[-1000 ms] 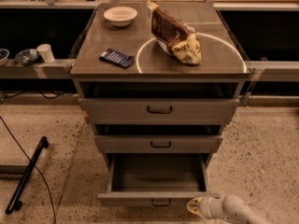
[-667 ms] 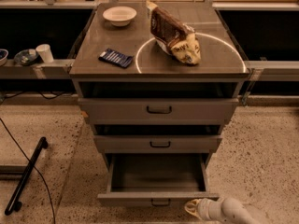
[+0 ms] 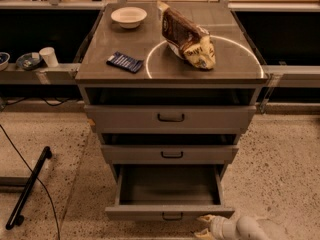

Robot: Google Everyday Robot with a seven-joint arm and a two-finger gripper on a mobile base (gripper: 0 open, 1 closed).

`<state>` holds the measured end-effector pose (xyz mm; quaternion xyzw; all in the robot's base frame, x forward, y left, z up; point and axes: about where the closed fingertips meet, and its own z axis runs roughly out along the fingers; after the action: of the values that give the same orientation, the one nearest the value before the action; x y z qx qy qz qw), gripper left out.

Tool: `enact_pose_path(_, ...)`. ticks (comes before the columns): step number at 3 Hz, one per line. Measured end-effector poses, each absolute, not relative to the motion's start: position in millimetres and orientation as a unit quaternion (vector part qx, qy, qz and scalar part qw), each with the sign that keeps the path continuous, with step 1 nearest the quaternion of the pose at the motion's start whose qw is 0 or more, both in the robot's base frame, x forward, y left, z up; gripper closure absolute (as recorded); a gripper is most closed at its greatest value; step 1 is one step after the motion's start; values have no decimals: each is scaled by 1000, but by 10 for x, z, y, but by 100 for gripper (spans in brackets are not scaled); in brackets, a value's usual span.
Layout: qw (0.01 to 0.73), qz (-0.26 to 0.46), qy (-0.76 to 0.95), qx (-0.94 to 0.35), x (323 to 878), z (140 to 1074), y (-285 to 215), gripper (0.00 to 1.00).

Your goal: Close bottom drawer

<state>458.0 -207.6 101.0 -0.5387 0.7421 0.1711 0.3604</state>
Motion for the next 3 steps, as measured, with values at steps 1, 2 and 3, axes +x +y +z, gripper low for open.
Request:
enact_pose_path(1,360,171,742,-539,4580,1010,-2075,0)
enact_pose_path(2,360,172,742,-539,4577,1008,-2071,0)
enact_pose_path(3,350,190,733,-552,4594,910,-1921,18)
